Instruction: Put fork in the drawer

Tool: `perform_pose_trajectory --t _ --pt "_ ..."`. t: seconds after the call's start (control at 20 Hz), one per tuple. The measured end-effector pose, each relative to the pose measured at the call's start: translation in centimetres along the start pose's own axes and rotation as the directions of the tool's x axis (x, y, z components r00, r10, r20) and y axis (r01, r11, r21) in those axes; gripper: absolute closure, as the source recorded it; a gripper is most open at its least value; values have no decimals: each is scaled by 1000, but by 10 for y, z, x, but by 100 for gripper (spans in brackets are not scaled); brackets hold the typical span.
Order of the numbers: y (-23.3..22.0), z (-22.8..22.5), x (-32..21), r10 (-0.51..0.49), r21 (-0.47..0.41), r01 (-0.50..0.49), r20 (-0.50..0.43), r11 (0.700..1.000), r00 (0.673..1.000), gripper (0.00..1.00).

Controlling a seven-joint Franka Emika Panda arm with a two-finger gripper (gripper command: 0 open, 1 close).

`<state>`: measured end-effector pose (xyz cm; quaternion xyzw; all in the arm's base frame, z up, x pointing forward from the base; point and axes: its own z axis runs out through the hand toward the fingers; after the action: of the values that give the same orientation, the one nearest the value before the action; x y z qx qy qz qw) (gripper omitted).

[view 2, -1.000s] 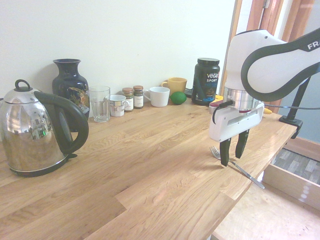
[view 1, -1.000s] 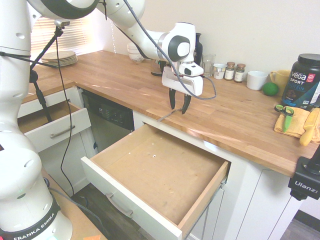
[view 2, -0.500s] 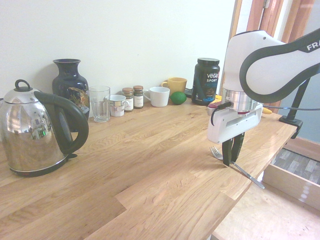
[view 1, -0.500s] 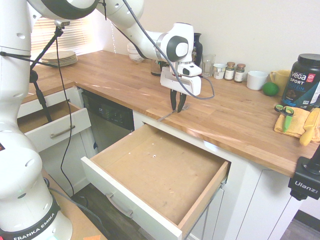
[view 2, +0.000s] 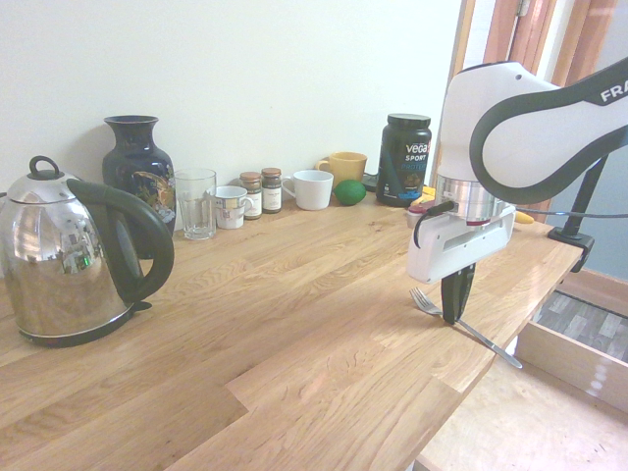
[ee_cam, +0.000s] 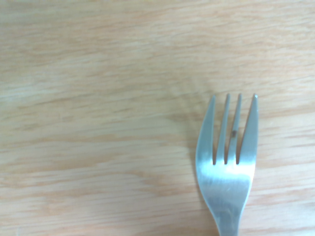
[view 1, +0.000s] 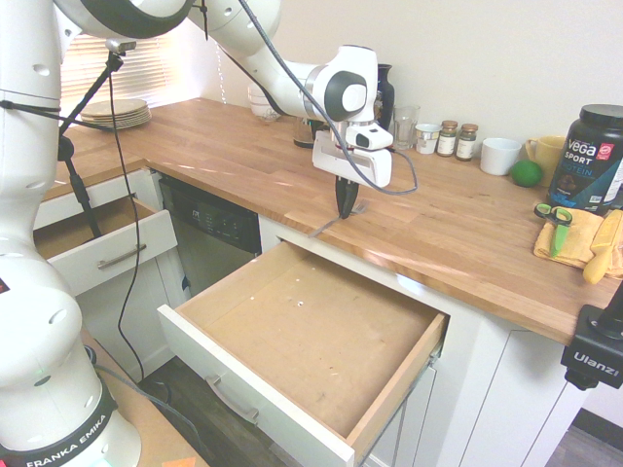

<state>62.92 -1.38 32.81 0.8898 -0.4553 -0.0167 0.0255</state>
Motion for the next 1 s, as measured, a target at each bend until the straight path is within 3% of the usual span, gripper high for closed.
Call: perform_pose_trajectory --t 0.55,1.0 --pt "0 -4 1 1 13 -1 -10 1000 1000 100" --pt "7 -49 -5 2 63 1 -44 998 999 100"
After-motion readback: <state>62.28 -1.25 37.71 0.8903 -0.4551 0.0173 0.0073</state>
